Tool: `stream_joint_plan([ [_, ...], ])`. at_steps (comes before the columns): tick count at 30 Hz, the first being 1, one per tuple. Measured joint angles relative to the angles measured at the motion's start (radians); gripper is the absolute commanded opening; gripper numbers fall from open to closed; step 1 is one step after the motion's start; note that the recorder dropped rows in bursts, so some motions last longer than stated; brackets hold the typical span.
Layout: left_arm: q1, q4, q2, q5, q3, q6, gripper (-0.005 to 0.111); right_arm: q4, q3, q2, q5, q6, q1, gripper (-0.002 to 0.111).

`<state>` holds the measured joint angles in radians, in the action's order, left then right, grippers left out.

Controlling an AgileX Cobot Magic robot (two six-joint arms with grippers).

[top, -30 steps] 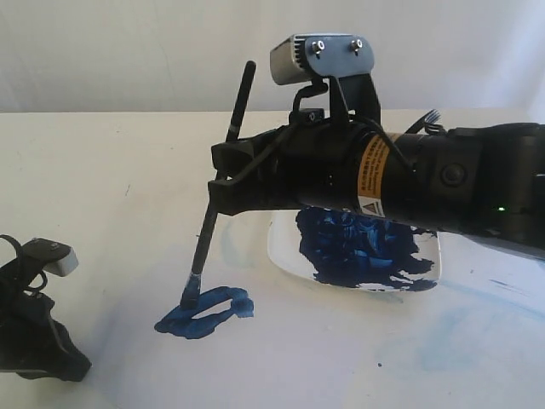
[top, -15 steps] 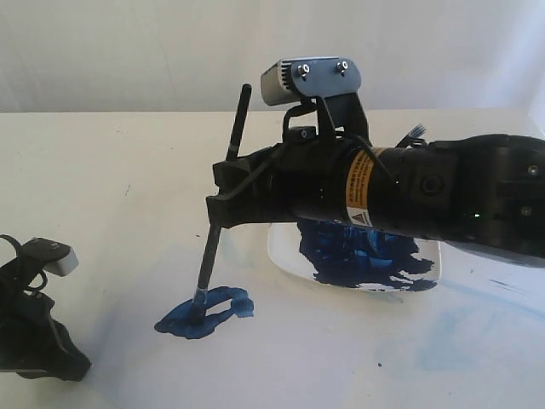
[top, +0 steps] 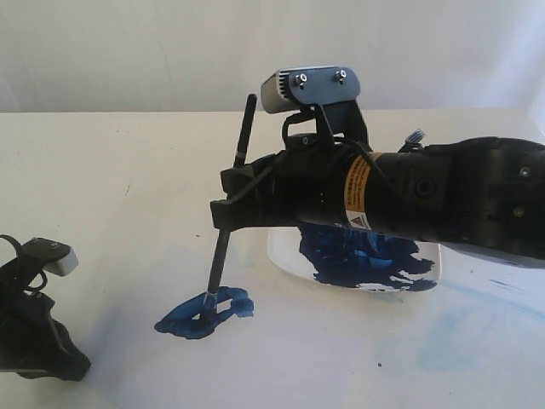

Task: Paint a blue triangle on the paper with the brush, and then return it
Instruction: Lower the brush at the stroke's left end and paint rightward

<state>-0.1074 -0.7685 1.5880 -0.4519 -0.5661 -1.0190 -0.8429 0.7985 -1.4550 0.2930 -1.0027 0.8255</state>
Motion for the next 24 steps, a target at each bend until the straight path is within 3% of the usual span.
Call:
stream_joint_plan([
  [24,0.000,0.000,0.000,0.000,0.000,0.000,0.000,0.014,0.004,0.023,-0.097,-0.008,0.000,0.000],
])
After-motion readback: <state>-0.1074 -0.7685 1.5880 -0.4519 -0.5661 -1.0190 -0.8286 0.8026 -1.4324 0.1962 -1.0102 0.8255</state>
